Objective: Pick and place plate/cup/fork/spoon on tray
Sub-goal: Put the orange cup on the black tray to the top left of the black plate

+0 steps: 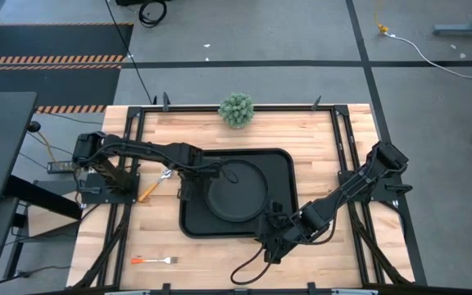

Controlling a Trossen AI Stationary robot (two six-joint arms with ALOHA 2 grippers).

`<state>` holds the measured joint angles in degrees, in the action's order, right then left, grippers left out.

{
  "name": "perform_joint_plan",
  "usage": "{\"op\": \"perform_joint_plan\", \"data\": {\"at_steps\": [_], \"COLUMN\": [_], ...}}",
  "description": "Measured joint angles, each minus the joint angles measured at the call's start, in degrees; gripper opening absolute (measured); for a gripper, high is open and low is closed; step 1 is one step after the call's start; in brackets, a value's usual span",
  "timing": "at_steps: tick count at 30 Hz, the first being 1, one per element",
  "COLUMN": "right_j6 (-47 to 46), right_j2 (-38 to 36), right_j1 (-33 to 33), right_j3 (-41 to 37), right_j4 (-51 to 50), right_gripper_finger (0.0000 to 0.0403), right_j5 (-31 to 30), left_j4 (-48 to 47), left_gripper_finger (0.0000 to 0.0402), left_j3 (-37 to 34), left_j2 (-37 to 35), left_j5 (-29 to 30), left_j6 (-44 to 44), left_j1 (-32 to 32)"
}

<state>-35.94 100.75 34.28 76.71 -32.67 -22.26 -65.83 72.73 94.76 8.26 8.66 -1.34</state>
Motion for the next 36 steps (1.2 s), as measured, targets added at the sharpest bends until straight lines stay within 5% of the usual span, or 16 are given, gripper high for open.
{"op": "perform_joint_plan", "data": {"at_steps": [12,26,36], "right_j6": [-4.9,-4.5,-3.9], "right_j2": [0.0,0.0,0.0], "right_j1": [1.5,1.7,1.5], "right_j3": [0.0,0.0,0.0], "right_j4": [-0.4,-0.6,-0.6], "right_gripper_finger": [0.0197,0.0197,0.0197], "right_j5": [2.7,2.4,1.1], "left_j4": [3.5,-0.6,-3.4], "left_gripper_finger": [0.0029,0.0121,0.0134], "left_j3": [0.0,0.0,0.2], "left_j2": [1.8,6.2,4.6], "left_j5": [2.0,2.4,7.0], "left_j6": [0.7,-1.7,-1.9], "left_j1": [3.6,5.4,5.5]}}
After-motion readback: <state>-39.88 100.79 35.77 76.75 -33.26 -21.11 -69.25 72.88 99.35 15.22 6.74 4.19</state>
